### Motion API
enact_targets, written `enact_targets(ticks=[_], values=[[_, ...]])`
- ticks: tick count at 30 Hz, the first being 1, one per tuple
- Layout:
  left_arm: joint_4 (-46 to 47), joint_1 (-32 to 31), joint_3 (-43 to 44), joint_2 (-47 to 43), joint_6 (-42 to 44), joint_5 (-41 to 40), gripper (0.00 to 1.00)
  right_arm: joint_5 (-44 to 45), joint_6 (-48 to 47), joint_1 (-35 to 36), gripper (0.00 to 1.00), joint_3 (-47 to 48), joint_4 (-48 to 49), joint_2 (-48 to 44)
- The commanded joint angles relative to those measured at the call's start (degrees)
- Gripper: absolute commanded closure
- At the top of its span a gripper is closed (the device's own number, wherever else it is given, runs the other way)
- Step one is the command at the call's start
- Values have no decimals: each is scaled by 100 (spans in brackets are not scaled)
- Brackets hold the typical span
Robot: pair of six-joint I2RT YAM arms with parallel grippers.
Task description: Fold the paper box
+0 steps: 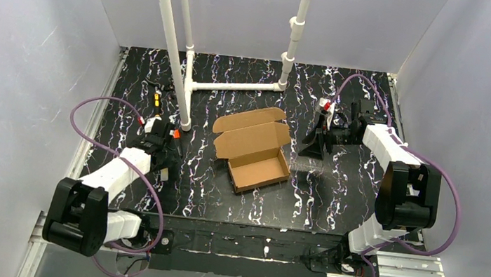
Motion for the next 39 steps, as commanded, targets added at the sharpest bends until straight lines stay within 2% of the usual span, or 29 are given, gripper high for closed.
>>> enact_targets(ticks=[1,4,12,15,18,19,21,25,29,33,35,37,39], values=[[-26,131,79,148,-112,-145,54,-177,-131,-9,30,116,-183,47],[-13,212,50,274,-183,-61,61,-195,-152,-9,30,133,-215,65],[-19,312,32,391,-302,80,61,-211,-174,-8,30,143,-251,67],[-364,329,179,606,-601,-73,63,-216,-199,-8,30,151,-273,64],[-736,333,427,876,-880,-57,86,-223,-240,-8,30,168,-324,65],[-763,331,447,884,-924,57,91,-215,-259,-8,30,177,-344,59],[-706,322,382,691,-1020,424,100,-220,-292,-8,30,184,-365,59],[-829,306,297,-47,-987,962,100,-231,-354,-8,30,187,-410,71],[-919,254,77,-1228,-907,1708,100,-243,-380,-8,30,195,-436,96],[-115,225,-531,-2264,-710,3205,100,-241,-378,-8,30,195,-436,129],[830,208,-1016,-2652,-911,4090,100,-234,-378,-14,30,195,-436,153],[2152,174,-1539,-2857,-1143,4867,100,-223,-378,-8,30,195,-436,160],[2806,-99,-1602,-2891,-1068,5149,100,-225,-378,-8,30,187,-434,178]])
